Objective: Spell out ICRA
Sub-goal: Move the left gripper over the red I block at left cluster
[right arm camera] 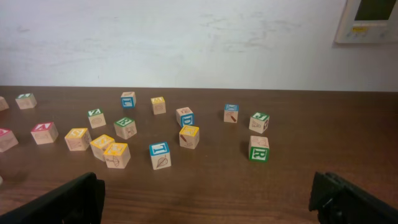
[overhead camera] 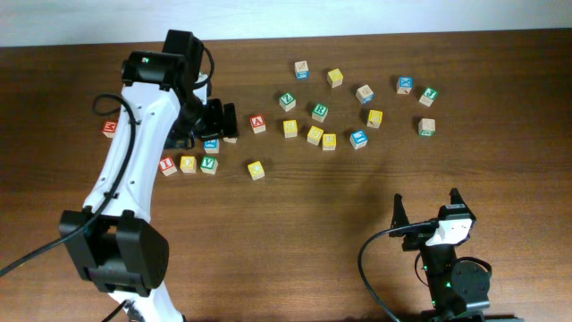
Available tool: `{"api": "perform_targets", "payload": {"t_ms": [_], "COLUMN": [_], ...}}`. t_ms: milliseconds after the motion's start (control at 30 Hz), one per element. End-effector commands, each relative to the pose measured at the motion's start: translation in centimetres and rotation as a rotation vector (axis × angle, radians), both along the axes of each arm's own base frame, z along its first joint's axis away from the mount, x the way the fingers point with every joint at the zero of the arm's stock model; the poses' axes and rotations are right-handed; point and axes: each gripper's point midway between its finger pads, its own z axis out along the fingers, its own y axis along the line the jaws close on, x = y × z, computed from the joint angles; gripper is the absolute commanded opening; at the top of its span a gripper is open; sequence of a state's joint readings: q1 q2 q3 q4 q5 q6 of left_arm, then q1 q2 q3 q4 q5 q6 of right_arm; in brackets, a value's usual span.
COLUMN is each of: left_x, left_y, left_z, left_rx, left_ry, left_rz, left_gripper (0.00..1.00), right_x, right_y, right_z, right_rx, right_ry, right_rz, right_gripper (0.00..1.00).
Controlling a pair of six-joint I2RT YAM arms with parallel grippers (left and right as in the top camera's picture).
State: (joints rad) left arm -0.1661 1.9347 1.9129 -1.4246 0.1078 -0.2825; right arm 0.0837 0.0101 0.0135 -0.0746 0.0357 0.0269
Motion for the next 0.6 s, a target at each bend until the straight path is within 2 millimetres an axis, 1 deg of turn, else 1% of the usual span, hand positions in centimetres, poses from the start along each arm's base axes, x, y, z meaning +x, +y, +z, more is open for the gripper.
{"api": "perform_targets", "payload": {"t_ms": [0,133,200,233,267,300,333,367,400,433,500,533,567], "left_x": [1.8,4.4,4.5,5.2,6.2,7.6,9.1,11.0,11.8,12.0,10.8,10.3,10.2], "left_y": [-2.3,-2.8,-2.8,-2.9,-2.6,-1.9,-1.1,-0.5,-0.1,0.3,1.2,2.5,4.4], "left_z": [-0.9,-0.3,-0.3,-0.1,0.2,0.6,1.2,2.2,2.6,2.8,1.9,1.6,1.6], "left_rx": [-0.051,-0.069,-0.069,-0.071,-0.049,-0.003,0.051,0.089,0.102,0.106,0.122,0.160,0.217], "left_ry": [-0.050,-0.160,-0.164,-0.193,-0.238,-0.298,-0.365,-0.454,-0.490,-0.496,-0.434,-0.405,-0.399], "left_rz": [-0.086,-0.088,-0.088,-0.089,-0.082,-0.068,-0.046,-0.023,-0.011,-0.001,0.006,0.025,0.060], "left_gripper": [0.99,0.99,0.99,0.99,0.99,0.99,0.99,0.99,0.99,0.99,0.99,0.99,0.99], "right_x": [0.0,0.0,0.0,0.0,0.0,0.0,0.0,0.0,0.0,0.0,0.0,0.0,0.0], "right_y": [-0.2,-0.2,-0.2,-0.2,-0.2,-0.2,-0.2,-0.2,-0.2,-0.2,-0.2,-0.2,-0.2], "right_z": [-0.3,-0.3,-0.3,-0.3,-0.3,-0.3,-0.3,-0.3,-0.3,-0.3,-0.3,-0.3,-0.3], "right_rx": [0.003,0.002,0.002,0.002,0.002,0.002,0.002,0.002,0.003,0.003,0.002,0.002,0.002], "right_ry": [0.006,0.006,0.006,0.006,0.006,0.006,0.006,0.006,0.006,0.006,0.006,0.006,0.006], "right_rz": [-0.007,-0.007,-0.007,-0.007,-0.007,-0.007,-0.007,-0.007,-0.007,-0.007,-0.007,-0.007,-0.007], "right_gripper": [0.98,0.98,0.98,0.98,0.98,0.98,0.98,0.98,0.98,0.98,0.98,0.98,0.98]}}
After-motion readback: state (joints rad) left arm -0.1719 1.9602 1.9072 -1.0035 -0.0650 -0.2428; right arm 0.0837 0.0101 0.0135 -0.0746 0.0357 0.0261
